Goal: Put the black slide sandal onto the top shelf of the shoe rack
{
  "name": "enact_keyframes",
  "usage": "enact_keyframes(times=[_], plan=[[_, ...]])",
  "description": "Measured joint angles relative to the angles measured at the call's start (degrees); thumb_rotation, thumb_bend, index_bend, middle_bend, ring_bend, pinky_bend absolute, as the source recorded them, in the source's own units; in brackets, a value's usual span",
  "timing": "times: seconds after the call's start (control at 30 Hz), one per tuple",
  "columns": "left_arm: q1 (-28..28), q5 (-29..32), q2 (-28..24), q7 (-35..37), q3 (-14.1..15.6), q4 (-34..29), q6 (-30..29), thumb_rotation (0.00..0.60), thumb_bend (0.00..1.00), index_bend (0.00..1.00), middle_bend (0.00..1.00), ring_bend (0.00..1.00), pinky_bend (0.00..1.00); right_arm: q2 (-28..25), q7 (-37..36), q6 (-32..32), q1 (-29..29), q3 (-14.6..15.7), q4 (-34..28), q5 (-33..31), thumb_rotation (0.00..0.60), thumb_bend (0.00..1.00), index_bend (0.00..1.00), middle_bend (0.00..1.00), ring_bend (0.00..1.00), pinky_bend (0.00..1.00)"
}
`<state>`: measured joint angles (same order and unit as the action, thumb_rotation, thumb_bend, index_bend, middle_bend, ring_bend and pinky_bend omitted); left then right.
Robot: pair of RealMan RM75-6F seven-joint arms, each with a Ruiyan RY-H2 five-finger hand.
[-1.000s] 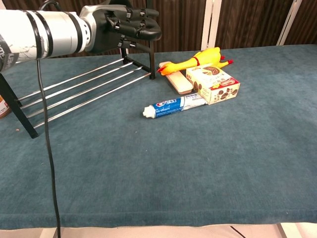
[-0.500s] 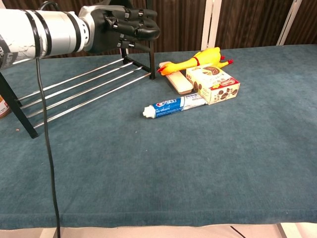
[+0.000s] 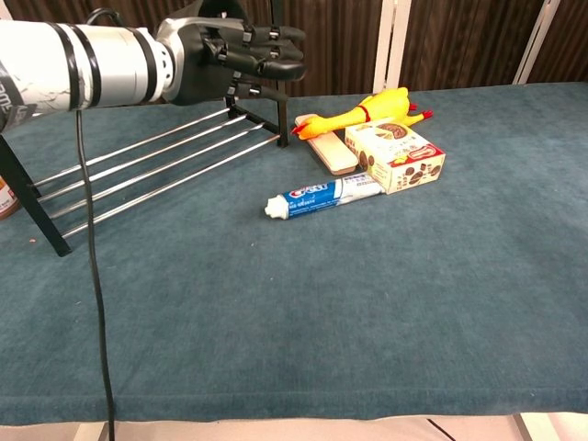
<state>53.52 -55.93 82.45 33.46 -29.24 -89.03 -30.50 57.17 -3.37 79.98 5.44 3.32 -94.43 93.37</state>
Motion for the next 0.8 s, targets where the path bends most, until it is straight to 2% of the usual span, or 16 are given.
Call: enact_keyframes(times=[0.37, 0.8], plan=[[1.13, -0.18, 0.52, 0.39, 0.73, 2.73, 0.54, 0.600, 0.37, 0.00, 0.00, 0.00, 0.13, -0.17, -0.50, 0.45, -0.16, 0.07, 0.10, 0.34, 0.600, 0.16, 0.00, 0.01, 0.00, 0.00], [2.99, 0.92, 2.67, 1.03, -0.09, 8.54, -0.22, 0.600, 0.37, 0.00, 0.00, 0.00, 0.12, -0.50, -1.73, 1.52, -0.55, 0.12, 0.46, 0.87, 0.600, 0.16, 0.00, 0.01, 0.00, 0.00]])
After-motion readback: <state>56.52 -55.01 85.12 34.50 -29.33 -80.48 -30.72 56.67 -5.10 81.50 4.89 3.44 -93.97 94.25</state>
